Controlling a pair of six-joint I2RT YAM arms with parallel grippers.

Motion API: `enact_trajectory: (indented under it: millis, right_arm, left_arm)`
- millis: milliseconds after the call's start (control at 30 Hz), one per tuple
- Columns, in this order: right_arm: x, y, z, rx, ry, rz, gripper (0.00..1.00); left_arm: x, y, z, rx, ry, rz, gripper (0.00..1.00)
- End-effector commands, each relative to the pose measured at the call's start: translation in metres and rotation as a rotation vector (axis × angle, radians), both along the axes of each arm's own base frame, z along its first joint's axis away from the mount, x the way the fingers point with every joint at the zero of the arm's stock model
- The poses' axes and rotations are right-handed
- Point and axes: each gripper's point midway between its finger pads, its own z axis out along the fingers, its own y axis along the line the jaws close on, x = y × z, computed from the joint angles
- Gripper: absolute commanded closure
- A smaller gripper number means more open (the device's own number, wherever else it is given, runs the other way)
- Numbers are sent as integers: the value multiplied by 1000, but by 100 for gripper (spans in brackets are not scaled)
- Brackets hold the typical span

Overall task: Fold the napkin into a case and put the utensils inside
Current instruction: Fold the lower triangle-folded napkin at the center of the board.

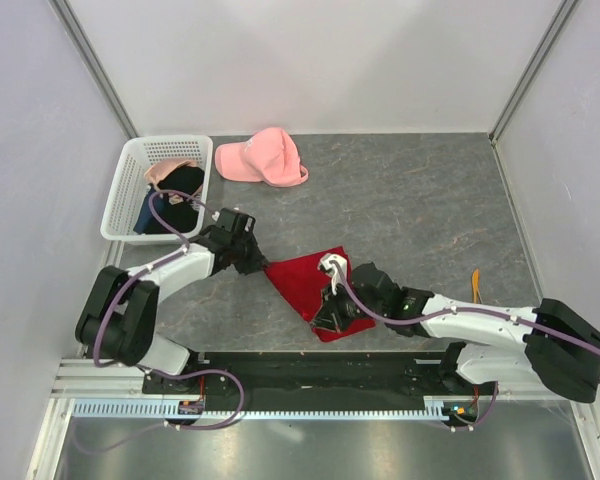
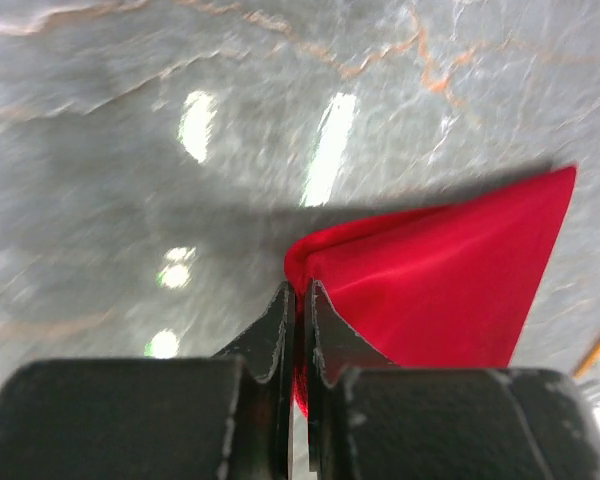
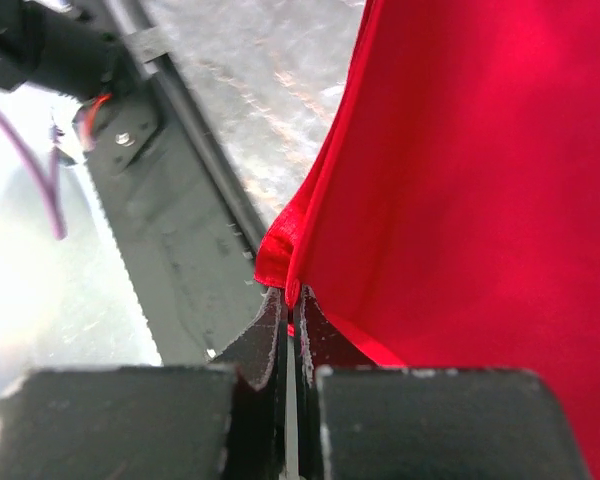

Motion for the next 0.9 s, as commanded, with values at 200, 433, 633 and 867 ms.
enact_trajectory:
  millis: [200, 433, 633, 867]
  right_arm:
    - [-84, 36, 10, 313, 259, 275, 100]
    - [-81, 20, -5, 340, 385, 253, 100]
    - [-77, 4, -36, 264, 483, 193, 100]
    - [-82, -10, -65, 184, 534, 162, 100]
  left_arm:
    - [-26, 96, 51, 431, 12, 209, 98]
    - [-15, 68, 47, 604, 100, 174, 98]
    - [2, 43, 44, 813, 121, 163, 98]
    - [17, 20, 40, 904, 104, 130, 98]
